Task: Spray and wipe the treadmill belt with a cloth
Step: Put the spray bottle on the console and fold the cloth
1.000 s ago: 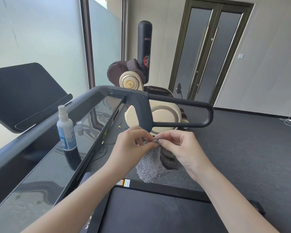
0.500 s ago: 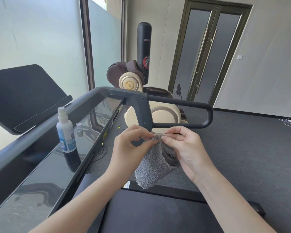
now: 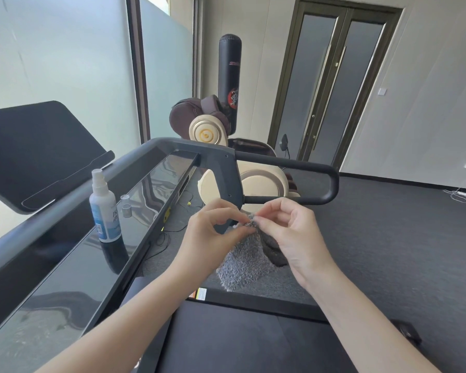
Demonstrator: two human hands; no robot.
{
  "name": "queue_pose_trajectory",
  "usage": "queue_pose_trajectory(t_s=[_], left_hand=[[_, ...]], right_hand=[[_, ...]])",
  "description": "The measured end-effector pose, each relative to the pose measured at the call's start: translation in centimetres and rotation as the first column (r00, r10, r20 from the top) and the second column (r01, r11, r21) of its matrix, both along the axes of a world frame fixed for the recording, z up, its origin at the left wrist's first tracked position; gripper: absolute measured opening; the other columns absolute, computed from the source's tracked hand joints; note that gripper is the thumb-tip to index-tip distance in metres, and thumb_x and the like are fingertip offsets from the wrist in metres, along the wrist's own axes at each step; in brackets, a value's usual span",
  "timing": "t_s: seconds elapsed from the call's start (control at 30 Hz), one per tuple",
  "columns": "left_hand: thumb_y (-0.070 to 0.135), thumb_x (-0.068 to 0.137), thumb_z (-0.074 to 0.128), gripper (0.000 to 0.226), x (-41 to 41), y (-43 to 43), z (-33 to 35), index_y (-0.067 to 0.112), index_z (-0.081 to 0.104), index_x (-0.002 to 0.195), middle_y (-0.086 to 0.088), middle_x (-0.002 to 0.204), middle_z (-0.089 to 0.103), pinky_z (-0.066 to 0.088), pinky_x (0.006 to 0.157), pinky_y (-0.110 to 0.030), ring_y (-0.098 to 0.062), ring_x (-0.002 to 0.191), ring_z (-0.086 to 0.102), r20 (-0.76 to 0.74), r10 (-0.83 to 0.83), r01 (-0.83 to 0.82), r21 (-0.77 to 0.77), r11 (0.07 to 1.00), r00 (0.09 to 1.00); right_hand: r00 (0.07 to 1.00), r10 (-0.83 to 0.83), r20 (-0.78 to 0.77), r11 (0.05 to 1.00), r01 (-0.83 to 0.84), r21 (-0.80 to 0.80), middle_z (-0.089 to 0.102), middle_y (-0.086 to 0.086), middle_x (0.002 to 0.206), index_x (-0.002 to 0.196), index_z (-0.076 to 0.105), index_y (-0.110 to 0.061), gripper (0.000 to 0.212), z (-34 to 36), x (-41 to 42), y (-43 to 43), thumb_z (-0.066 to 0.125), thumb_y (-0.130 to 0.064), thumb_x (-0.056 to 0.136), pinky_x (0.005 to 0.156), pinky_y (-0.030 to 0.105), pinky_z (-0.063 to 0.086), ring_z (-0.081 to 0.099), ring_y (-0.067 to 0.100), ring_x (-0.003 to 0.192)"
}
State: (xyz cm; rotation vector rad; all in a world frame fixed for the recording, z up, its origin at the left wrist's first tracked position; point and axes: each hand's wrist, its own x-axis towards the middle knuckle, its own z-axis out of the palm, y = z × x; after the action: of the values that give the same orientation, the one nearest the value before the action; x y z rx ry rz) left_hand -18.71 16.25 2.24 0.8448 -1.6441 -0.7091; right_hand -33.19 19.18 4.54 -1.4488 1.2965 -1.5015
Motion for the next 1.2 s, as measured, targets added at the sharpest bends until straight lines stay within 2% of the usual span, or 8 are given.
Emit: queue_pose_trajectory(t_s=[0.1,0.2,0.47,0.6,0.73,0.83,1.0,1.2], left_hand=[[0.01,0.07,0.082,0.01,0.2,-0.2,0.0,0.017,0.075,0.074,0.008,0.094,0.067,0.047,0.087,-0.02,-0.005,0.094,0.062,-0.003,-0.014,0.014,0.006,1.0,1.0],[0.007,0.074,0.078,0.01,0.5,-0.1,0.2,0.014,0.074,0.08,0.004,0.086,0.072,0.053,0.087,-0.032,-0.011,0.088,0.068,-0.016,-0.074,0.075,0.09,0.993,0.997],[0.004,0.074,0.078,0.01,1.0,-0.4,1.1,0.013,0.073,0.076,0.007,0.072,0.072,0.053,0.07,-0.024,-0.005,0.069,0.066,-0.051,-0.007,0.013,0.113,0.993,0.999],[0.001,0.074,0.076,0.016,1.4,-0.4,1.6,0.016,0.071,0.072,0.011,0.068,0.07,0.051,0.067,-0.016,-0.002,0.068,0.064,-0.081,0.0,0.009,0.103,0.995,0.997],[0.002,0.075,0.076,0.013,1.9,-0.6,2.6,0.013,0.07,0.073,0.006,0.068,0.069,0.051,0.07,-0.027,-0.007,0.069,0.063,-0.151,-0.025,0.046,0.136,0.99,0.988],[0.003,0.075,0.076,0.011,2.2,-0.7,3.0,0.012,0.07,0.074,0.003,0.07,0.069,0.049,0.072,-0.03,-0.011,0.072,0.062,-0.19,-0.052,0.081,0.147,0.986,0.98],[0.004,0.074,0.076,0.015,2.6,-0.9,3.5,0.018,0.07,0.072,-0.001,0.074,0.07,0.051,0.081,-0.041,-0.015,0.076,0.064,-0.169,-0.074,0.101,0.158,0.982,0.983],[0.008,0.076,0.076,0.013,3.5,-1.0,4.0,0.019,0.07,0.072,-0.001,0.075,0.069,0.051,0.083,-0.042,-0.015,0.078,0.063,-0.159,-0.076,0.101,0.152,0.983,0.984]], right_hand=[[0.999,0.026,0.019,1.0,-0.026,-0.005,0.071,0.017,0.084,0.082,0.065,-0.006,0.007,-0.2,-0.1,-0.1,0.068,0.001,0.082,0.083,0.032,0.052,0.065,0.018,0.08],[0.998,0.062,-0.018,0.998,-0.062,-0.019,0.071,0.015,0.084,0.081,0.064,-0.007,0.009,-0.1,-0.2,-0.1,0.067,0.001,0.083,0.085,0.035,0.052,0.066,0.019,0.081],[0.961,0.269,-0.062,0.963,-0.27,-0.018,0.068,-0.003,0.093,0.1,0.057,-0.003,0.01,-0.4,-1.6,0.5,0.058,-0.007,0.091,0.084,0.017,0.047,0.062,0.006,0.091],[0.948,0.29,-0.131,0.957,-0.288,0.038,0.065,-0.009,0.111,0.103,0.057,-0.013,0.023,-2.1,-2.9,0.6,0.07,-0.016,0.083,0.093,0.033,0.049,0.06,0.011,0.108],[0.932,0.27,-0.243,0.961,-0.247,0.121,0.065,-0.015,0.114,0.102,0.06,-0.023,0.03,-3.3,-3.8,0.2,0.076,-0.018,0.076,0.105,0.044,0.039,0.055,0.004,0.115],[0.937,0.265,-0.226,0.961,-0.238,0.139,0.065,-0.012,0.114,0.102,0.061,-0.022,0.031,-3.4,-4.0,-0.2,0.075,-0.01,0.078,0.105,0.043,0.04,0.055,0.003,0.114],[0.92,0.272,-0.281,0.961,-0.244,0.131,0.06,-0.01,0.117,0.108,0.064,-0.025,0.032,-2.8,-3.5,-1.1,0.075,-0.016,0.079,0.103,0.038,0.042,0.051,0.003,0.117],[0.887,0.323,-0.33,0.943,-0.271,0.194,0.057,-0.014,0.119,0.091,0.063,-0.011,0.017,-2.9,-3.0,-2.3,0.072,-0.021,0.081,0.101,0.033,0.041,0.05,-0.002,0.116]])
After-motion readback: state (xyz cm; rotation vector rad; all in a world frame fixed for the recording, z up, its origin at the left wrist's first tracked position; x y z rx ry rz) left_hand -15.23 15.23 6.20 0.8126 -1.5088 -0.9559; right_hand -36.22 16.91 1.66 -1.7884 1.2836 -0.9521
